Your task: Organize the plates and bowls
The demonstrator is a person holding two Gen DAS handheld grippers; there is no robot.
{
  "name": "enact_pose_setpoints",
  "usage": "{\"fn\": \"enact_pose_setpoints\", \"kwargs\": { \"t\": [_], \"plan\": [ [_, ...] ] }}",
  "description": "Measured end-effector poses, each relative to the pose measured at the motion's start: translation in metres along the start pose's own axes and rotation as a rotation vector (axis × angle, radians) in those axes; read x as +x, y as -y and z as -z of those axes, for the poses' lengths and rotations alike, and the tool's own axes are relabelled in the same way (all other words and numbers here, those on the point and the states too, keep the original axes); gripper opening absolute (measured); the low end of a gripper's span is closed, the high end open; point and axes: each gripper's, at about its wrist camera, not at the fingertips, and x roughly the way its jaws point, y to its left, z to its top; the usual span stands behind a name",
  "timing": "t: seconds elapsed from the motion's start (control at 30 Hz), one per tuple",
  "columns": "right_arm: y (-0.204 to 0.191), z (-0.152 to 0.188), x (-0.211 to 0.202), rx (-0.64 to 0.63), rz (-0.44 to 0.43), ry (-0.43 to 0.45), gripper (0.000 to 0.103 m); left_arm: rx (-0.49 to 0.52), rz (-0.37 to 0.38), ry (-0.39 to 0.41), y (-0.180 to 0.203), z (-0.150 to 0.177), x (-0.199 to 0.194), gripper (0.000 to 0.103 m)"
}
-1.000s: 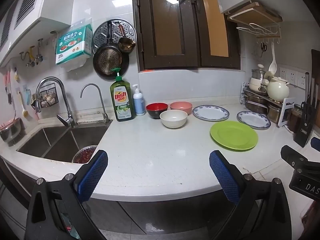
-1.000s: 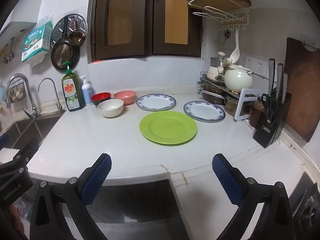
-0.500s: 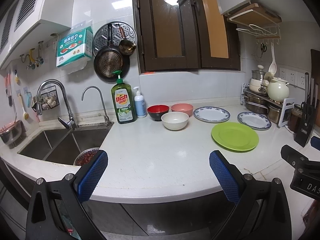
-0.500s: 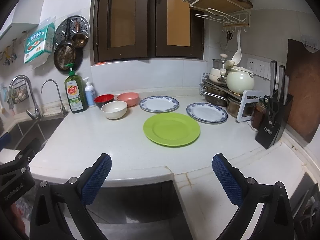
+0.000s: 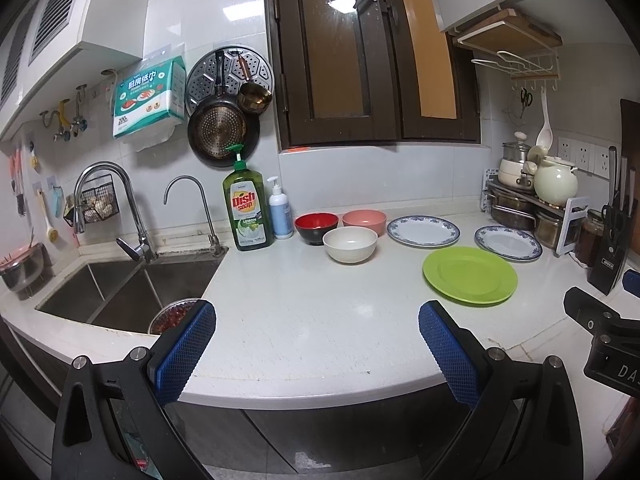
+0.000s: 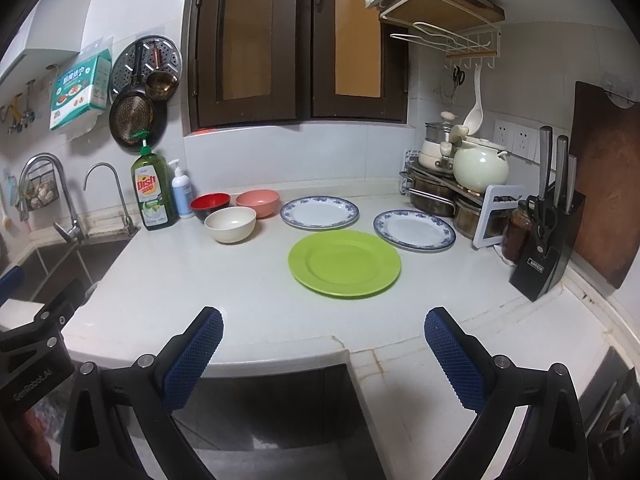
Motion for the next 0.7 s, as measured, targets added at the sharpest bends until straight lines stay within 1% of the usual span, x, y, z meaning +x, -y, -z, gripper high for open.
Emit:
{"fn": "enact_pose_setpoints", "kwargs": {
  "t": [0.7],
  "plan": [
    [0.0018, -0.0032, -0.0021, -0.004, 0.005, 0.006, 0.102, 0.001, -0.002, 0.000, 0.0005, -0.0001, -0.0009, 0.103]
  ]
}}
